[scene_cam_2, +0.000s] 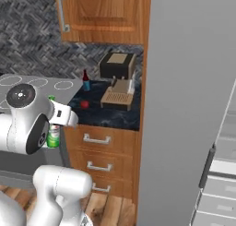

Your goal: Place the beers on the top shelf of the fridge to keep them out of children's reach, and place the tomato on lower shelves for easy access.

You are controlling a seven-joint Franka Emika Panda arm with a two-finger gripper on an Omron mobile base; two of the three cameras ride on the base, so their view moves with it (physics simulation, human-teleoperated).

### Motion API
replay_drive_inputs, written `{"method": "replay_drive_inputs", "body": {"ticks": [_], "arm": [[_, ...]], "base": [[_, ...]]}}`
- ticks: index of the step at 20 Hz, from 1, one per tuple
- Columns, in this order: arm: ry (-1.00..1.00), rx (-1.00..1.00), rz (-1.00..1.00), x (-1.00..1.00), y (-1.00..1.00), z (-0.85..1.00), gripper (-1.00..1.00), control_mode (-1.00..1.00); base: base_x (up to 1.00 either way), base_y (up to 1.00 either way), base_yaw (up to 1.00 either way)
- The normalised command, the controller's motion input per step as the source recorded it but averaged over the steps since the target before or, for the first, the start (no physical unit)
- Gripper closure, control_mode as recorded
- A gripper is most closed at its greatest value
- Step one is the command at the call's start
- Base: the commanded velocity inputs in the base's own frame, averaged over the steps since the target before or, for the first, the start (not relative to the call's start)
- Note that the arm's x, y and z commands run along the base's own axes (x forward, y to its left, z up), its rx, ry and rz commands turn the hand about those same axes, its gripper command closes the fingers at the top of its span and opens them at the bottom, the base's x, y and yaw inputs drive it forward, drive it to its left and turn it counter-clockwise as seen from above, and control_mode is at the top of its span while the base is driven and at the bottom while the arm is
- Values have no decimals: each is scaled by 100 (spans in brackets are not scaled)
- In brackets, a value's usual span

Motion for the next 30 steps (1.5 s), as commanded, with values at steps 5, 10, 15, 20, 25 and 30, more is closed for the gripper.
{"method": "replay_drive_inputs", "body": {"ticks": [5,10,15,20,25,30], "arm": [[0,0,0,0,0,0,100,100],[0,0,0,0,0,0,100,100],[0,0,0,0,0,0,100,100],[0,0,0,0,0,0,100,100],[0,0,0,0,0,0,100,100],[0,0,0,0,0,0,100,100]], "base": [[-31,-46,0],[-1,-78,-3],[0,-85,-2],[0,-78,-1],[0,-70,-1],[0,-63,-1]]}}
